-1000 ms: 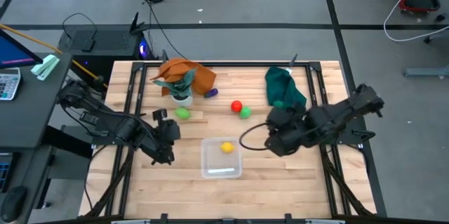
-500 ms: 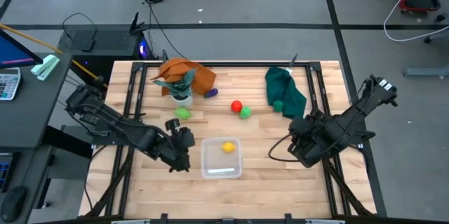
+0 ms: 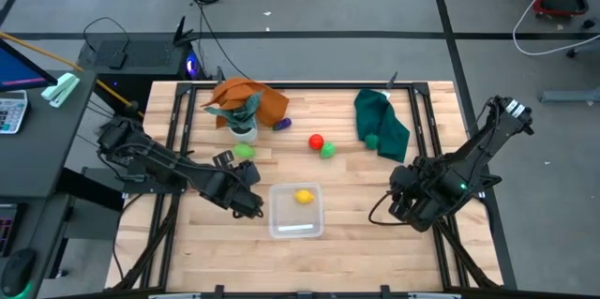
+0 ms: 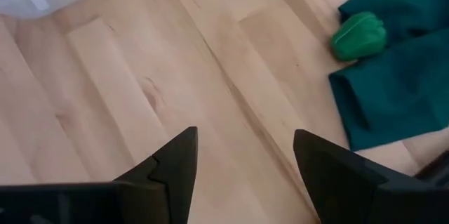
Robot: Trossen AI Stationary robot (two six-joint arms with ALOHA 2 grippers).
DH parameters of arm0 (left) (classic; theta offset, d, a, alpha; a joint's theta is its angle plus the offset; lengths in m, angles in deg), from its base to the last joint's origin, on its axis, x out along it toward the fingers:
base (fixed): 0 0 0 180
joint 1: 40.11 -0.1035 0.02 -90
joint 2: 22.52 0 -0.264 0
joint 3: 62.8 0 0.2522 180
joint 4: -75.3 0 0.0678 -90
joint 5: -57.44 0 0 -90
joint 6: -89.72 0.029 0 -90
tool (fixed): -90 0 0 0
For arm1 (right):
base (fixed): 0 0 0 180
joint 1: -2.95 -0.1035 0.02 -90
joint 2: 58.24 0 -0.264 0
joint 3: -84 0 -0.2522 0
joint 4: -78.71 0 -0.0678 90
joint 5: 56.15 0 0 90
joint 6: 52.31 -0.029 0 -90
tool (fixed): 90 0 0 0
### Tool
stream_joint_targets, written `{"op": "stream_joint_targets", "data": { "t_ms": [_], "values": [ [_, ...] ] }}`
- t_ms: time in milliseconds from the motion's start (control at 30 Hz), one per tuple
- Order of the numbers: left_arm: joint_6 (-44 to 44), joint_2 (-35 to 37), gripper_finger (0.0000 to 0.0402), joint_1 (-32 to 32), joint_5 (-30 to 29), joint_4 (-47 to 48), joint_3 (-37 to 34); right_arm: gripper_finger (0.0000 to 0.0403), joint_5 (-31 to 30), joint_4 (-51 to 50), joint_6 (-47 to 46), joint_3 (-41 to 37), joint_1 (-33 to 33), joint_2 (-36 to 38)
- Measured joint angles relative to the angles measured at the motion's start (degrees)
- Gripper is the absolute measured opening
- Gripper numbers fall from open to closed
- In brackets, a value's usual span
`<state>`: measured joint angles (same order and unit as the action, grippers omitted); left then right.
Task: Pick and placing Produce into tupperware
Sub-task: Put the melon into the transparent bin
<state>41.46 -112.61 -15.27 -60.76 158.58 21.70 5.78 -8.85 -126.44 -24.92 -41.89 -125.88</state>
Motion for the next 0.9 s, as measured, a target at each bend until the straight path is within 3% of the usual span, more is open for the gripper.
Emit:
{"op": "stream_joint_targets", "data": {
  "t_ms": [167,433,700,900],
  "values": [
    [6.76,0.07,0.0034,0.13,-5.95,0.80,-2.26,0.0199,-1.39,0.44,-1.77,0.00,0.07,0.00],
    [2.55,0.07,0.0035,1.80,-0.34,0.72,-10.40,0.0199,-3.64,1.02,-6.81,0.00,0.07,0.00],
    [-0.05,0.07,0.0020,5.83,-7.12,0.39,-17.33,0.0199,-4.37,1.91,-7.52,0.00,0.07,0.00],
    [-0.52,0.04,0.0014,7.30,-7.80,0.76,-20.00,0.0199,-4.37,2.09,-10.06,0.00,0.07,0.00]
  ]
}}
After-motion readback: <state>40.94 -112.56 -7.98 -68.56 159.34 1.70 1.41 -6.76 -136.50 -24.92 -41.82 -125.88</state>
